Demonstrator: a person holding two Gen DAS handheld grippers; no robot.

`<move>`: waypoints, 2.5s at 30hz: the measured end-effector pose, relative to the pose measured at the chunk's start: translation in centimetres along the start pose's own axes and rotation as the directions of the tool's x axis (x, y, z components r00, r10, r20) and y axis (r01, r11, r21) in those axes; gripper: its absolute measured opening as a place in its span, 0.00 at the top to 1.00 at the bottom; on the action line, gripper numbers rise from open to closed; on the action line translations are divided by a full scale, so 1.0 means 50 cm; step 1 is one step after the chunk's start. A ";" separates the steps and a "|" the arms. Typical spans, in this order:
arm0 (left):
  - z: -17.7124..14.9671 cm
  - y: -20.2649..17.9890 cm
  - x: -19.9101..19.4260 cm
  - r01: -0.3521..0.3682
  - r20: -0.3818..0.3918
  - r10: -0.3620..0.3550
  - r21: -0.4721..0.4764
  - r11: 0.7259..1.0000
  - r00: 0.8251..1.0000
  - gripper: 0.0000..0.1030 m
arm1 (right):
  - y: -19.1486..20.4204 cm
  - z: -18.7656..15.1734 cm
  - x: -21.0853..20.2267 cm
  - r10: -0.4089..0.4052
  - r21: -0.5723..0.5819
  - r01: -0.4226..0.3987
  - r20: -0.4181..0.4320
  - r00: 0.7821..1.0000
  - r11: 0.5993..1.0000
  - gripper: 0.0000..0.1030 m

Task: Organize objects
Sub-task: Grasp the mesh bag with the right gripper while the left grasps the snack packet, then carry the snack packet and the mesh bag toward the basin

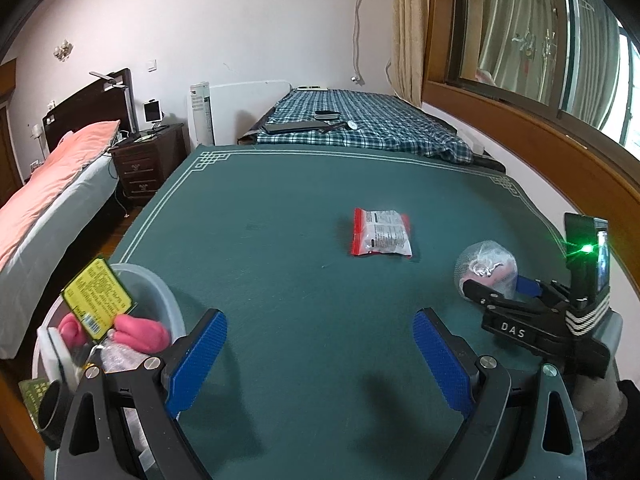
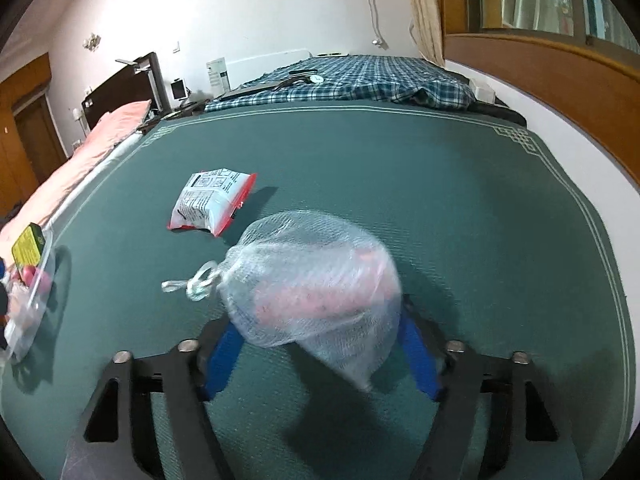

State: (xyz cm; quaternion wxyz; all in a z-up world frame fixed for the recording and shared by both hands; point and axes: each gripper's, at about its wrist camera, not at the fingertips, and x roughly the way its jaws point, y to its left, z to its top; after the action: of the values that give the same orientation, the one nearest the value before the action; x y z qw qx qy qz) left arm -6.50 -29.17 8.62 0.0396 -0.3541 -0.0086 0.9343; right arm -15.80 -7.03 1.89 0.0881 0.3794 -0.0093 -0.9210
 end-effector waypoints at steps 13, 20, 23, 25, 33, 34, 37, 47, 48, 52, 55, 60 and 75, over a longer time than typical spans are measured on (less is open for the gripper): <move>0.056 -0.045 0.134 0.015 -0.041 -0.015 0.003 1.000 0.999 0.06 | -0.067 -0.024 -0.034 0.030 0.076 -0.031 0.015 0.999 0.997 0.57; 0.090 -0.104 0.219 0.017 -0.056 -0.014 0.051 0.999 0.998 0.06 | -0.086 -0.027 -0.034 0.069 0.129 -0.072 0.028 0.997 0.989 0.59; 0.105 -0.120 0.252 0.020 -0.066 -0.016 0.056 0.998 0.998 0.06 | -0.090 -0.029 -0.034 0.077 0.145 -0.081 0.030 0.997 0.986 0.59; 0.113 -0.123 0.272 0.020 -0.074 -0.016 0.054 0.998 0.997 0.06 | -0.093 -0.029 -0.034 0.081 0.153 -0.085 0.033 0.996 0.985 0.59; 0.133 -0.126 0.337 0.011 -0.118 -0.007 0.039 0.999 0.993 0.07 | -0.093 -0.032 -0.034 0.086 0.157 -0.090 0.033 0.996 0.983 0.59; 0.134 -0.125 0.342 0.010 -0.120 -0.006 0.034 0.999 0.993 0.11 | -0.093 -0.033 -0.035 0.087 0.158 -0.091 0.034 0.996 0.983 0.59; 0.134 -0.121 0.358 0.019 -0.144 -0.015 0.024 1.000 0.990 0.29 | -0.093 -0.033 -0.035 0.087 0.158 -0.091 0.033 0.996 0.983 0.59; 0.124 -0.115 0.312 0.028 -0.099 -0.025 0.028 0.999 0.995 0.49 | -0.092 -0.035 -0.045 0.113 0.152 -0.120 0.058 0.992 0.981 0.67; 0.122 -0.117 0.302 0.026 -0.088 -0.023 0.034 0.999 0.996 0.49 | -0.092 -0.036 -0.046 0.118 0.151 -0.126 0.064 0.991 0.980 0.72; 0.114 -0.125 0.252 0.027 -0.042 -0.025 0.061 0.998 0.999 0.49 | -0.093 -0.036 -0.051 0.129 0.152 -0.140 0.079 0.988 0.978 0.82; 0.108 -0.129 0.218 0.029 -0.015 -0.028 0.080 0.996 0.999 0.49 | -0.091 -0.036 -0.054 0.127 0.148 -0.139 0.088 0.988 0.979 0.85; 0.103 -0.116 0.166 0.037 0.012 -0.038 0.070 0.997 0.999 0.49 | -0.089 -0.037 -0.060 0.124 0.145 -0.137 0.096 0.988 0.980 0.90; 0.068 -0.079 0.082 0.052 0.035 -0.054 0.043 0.998 0.998 0.49 | -0.141 -0.080 -0.142 0.141 0.275 -0.159 0.084 0.987 0.948 0.27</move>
State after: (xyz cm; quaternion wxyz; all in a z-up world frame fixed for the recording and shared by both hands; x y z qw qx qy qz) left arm -11.53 -24.88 8.64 0.0716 -0.3359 0.0010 0.9392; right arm -9.17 1.32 3.39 0.1027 0.3570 -0.1714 -0.9125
